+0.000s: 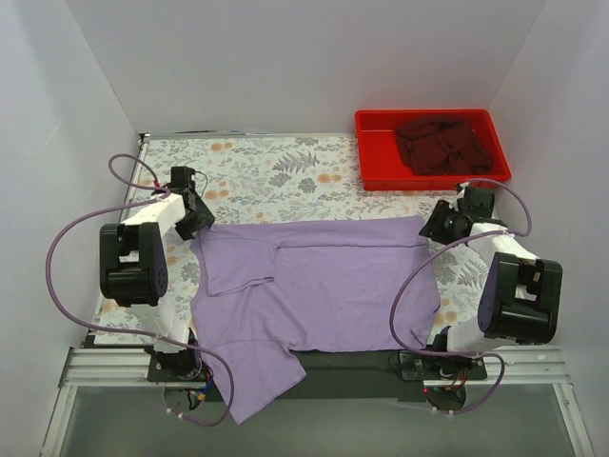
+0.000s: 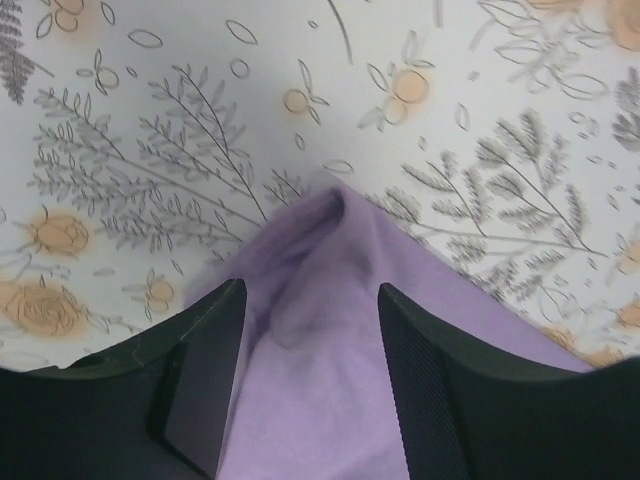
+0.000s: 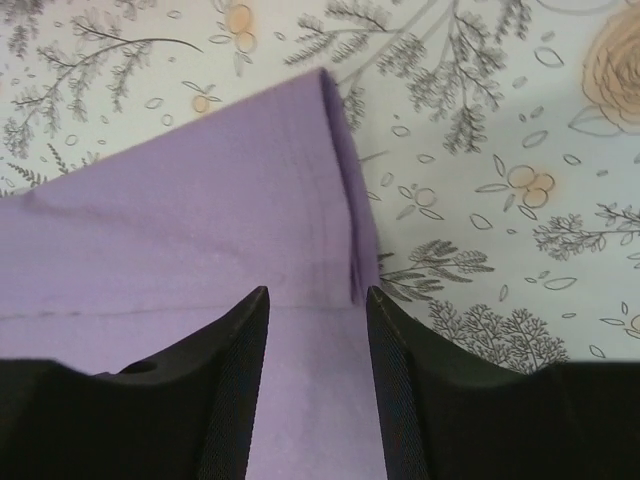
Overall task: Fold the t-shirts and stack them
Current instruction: Fold the tshirt
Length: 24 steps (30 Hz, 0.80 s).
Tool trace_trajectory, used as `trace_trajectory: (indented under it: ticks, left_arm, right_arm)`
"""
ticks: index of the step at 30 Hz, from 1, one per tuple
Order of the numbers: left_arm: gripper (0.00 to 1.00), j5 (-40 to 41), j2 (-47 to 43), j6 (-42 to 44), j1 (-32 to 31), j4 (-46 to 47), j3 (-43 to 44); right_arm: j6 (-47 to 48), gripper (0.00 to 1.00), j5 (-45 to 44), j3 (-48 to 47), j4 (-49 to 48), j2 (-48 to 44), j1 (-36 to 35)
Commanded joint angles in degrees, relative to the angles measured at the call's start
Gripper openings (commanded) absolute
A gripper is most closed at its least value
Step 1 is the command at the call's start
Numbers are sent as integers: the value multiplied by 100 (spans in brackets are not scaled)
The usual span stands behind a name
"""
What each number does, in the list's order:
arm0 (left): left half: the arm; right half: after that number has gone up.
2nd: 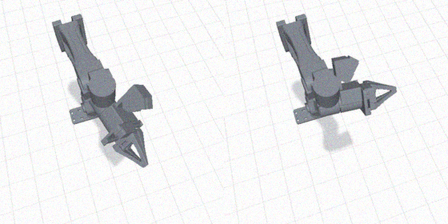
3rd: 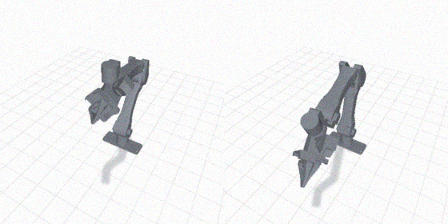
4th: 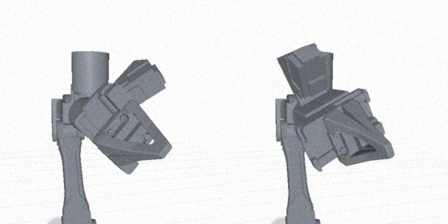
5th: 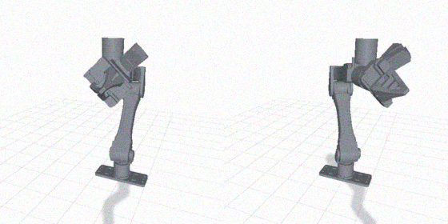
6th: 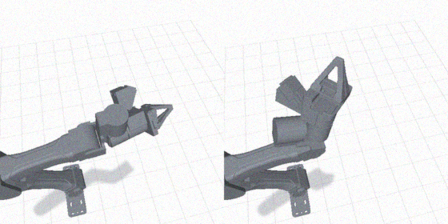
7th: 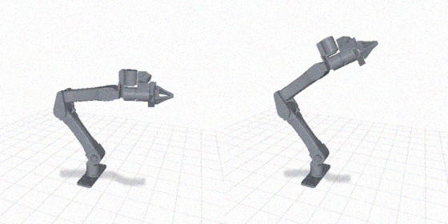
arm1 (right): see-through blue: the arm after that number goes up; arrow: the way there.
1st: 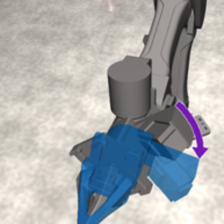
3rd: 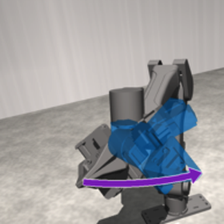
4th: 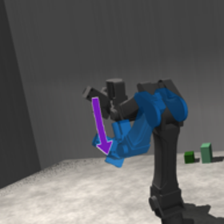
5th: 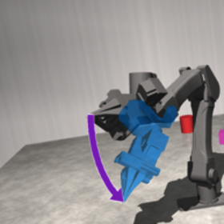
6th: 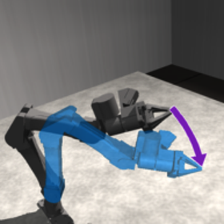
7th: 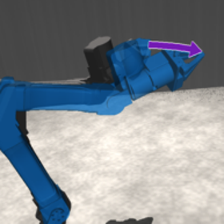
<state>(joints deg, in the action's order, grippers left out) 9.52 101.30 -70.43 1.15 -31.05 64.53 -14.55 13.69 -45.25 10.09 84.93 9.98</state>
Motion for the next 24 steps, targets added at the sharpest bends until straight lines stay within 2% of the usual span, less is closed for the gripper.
trace_trajectory:
  ticks: [1, 6, 8, 10, 14, 17, 20, 24]
  left_arm:
    - [55, 629, -803, 21, -422, -348, 7]
    - [55, 1016, -1814, -199, -1036, -920, -291]
    - [55, 1008, -2095, -347, -1439, -1095, -590]
    - [55, 694, -2464, -497, -1573, -1140, -871]
    - [51, 533, -2992, -866, -1583, -1027, -1897]
    - [48, 639, -3282, -1121, -1530, -913, -2251]
    - [46, 570, -3415, -1376, -1276, -754, -2612]
    - [46, 393, -3380, -1421, -1099, -727, -2665]
  right_arm:
    - [268, 51, -569, -387, 291, -424, -496]
    - [618, 48, -755, -379, 266, -767, -1408]
    - [681, 45, -649, -309, 178, -863, -1856]
    - [576, 44, -307, -169, 64, -916, -2122]
    - [50, 44, 141, 227, -445, -1004, -2789]
    - [-530, 43, 607, 578, -955, -943, -3079]
    - [-1207, 44, 1056, 833, -1920, -794, -3570]
    - [-1454, 44, 724, 851, -2134, -547, -3933]
